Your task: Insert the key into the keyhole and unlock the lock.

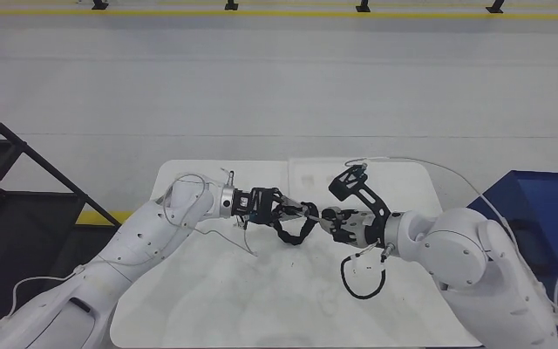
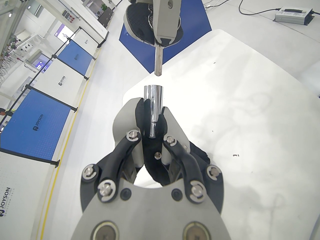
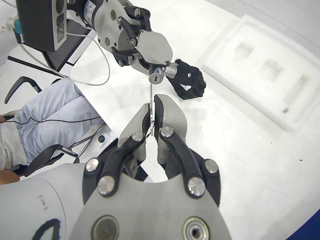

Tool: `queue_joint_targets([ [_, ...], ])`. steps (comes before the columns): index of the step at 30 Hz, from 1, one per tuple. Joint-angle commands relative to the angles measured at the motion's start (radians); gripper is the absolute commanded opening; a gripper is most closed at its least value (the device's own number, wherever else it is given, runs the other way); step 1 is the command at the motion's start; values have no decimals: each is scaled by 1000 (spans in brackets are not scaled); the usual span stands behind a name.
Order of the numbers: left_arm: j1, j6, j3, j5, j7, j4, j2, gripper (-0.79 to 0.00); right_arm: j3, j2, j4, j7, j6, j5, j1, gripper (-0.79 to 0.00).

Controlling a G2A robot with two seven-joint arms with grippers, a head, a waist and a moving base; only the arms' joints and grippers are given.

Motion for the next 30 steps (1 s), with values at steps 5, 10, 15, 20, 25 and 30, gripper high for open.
queue_joint_targets([
  [5, 0, -3, -5, 19, 18, -1, 2, -785, -13, -1, 9, 0, -2, 0, 9, -785],
  [10, 1, -9, -5, 28, 18, -10, 2, -785, -25, -3, 17, -4, -3, 2, 18, -785],
  [15, 0, -16, -5, 31, 18, -11, 0, -785, -29, -3, 19, -12, -10, -3, 21, -785],
  [20, -1, -18, -5, 34, 21, -8, -3, -785, -29, -2, 19, -10, -7, -7, 21, -785],
  [25, 0, -17, -8, 32, 22, -5, -4, -785, -32, -2, 22, -10, -11, -8, 23, -785],
  [30, 2, -21, -11, 32, 24, -5, -4, -785, -35, -2, 28, -15, -11, -12, 25, -785],
])
